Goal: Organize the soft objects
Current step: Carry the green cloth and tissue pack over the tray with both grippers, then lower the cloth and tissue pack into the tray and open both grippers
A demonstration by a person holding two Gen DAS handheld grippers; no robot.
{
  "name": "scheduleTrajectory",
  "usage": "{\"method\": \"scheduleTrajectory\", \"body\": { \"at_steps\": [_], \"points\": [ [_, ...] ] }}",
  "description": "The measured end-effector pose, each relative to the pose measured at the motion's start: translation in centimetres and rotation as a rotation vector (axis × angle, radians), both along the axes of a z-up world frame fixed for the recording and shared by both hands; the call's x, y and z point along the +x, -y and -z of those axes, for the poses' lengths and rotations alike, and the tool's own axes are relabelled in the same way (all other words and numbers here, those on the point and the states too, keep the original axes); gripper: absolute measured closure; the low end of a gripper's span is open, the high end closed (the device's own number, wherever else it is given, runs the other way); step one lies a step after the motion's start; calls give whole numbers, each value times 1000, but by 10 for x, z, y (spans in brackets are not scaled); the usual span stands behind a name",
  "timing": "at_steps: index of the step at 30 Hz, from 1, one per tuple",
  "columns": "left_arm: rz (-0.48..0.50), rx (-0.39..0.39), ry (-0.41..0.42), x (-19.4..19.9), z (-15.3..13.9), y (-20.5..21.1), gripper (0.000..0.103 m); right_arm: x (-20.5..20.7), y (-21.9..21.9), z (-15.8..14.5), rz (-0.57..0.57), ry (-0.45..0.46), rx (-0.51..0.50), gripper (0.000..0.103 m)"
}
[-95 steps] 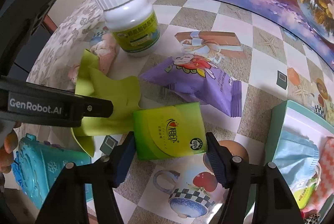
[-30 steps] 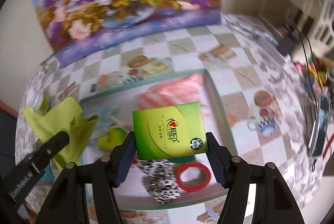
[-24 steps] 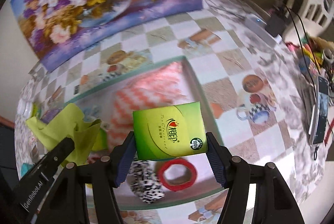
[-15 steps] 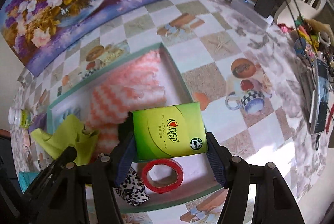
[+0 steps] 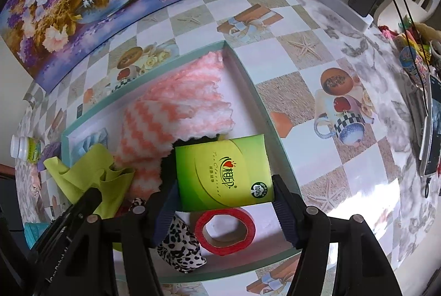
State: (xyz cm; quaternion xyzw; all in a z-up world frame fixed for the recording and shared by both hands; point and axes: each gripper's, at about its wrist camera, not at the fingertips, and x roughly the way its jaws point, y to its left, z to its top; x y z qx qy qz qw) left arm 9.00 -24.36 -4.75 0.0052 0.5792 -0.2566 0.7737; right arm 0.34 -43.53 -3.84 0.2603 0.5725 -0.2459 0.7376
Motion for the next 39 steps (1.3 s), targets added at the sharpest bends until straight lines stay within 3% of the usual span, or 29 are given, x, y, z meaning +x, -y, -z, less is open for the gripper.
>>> {"method": "scheduleTrajectory", "body": {
  "at_steps": [3, 7, 12, 14, 21, 36, 39],
  "points": [
    [-3, 2, 0, 0, -2, 0, 81, 3, -4, 2, -12, -6, -4, 35],
    [-15, -2, 3, 0, -7, -2, 60, 7, -10, -1, -34, 14, 11, 35],
    [-30, 9, 20, 3, -13, -5, 53, 12, -20, -3, -60, 21, 10, 35],
    [-47, 17, 24, 4, -14, -8, 42, 14, -24, -5, -74, 27, 13, 35],
    [-118, 32, 21, 13, -16, -24, 35, 22, -36, -9, -119, 22, -2, 33],
    [-212, 33, 35, 25, -19, -46, 33, 25, -42, -22, -126, 31, -46, 32],
    [-226, 40, 41, 27, -19, -50, 20, 28, -48, -25, -142, 30, -62, 31]
  ]
}}
